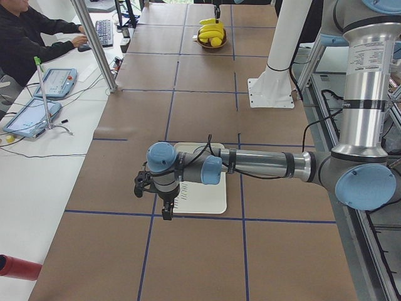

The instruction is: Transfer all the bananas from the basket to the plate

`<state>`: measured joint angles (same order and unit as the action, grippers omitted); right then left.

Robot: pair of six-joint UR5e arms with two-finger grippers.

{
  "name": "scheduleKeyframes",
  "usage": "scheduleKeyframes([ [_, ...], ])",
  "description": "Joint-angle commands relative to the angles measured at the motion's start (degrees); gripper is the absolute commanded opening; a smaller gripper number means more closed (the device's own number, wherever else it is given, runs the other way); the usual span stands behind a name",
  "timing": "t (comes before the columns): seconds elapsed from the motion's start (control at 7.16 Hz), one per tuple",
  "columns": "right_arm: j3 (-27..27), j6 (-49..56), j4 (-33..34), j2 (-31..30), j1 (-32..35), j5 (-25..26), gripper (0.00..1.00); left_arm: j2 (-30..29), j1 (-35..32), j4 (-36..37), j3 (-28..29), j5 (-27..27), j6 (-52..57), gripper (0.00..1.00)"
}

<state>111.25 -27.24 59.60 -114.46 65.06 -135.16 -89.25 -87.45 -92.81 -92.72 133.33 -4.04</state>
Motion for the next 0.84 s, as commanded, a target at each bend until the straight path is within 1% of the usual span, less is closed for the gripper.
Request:
scheduleKeyframes([
  [0.0,1.08,7.34,0.87,-3.83,6.37,-1.87,0.0,-0.05,0.0,0.0,-0.01,0.0,-0.27,1.0],
  [0.14,1.25,12.08,3.05,-3.32,10.92,-1.95,0.0,0.04,0.0,0.0,-0.01,0.0,-0.27,1.0],
  [0.28,3.52,16.04,8.38,-0.44,16.27,-2.48,0.0,0.13,0.0,0.0,0.17,0.0,-0.27,1.0],
  [0.42,8.06,16.78,15.22,2.29,20.59,-4.31,0.0,0.3,0.0,0.0,0.26,0.26,-0.27,1.0],
  [0.56,10.81,16.61,21.99,10.32,22.81,-7.02,0.0,0.39,0.0,0.0,0.6,2.96,-0.18,1.0],
  [0.7,10.83,14.96,25.01,15.88,22.74,-7.14,0.0,0.39,0.0,0.0,0.52,4.99,-0.18,1.0],
])
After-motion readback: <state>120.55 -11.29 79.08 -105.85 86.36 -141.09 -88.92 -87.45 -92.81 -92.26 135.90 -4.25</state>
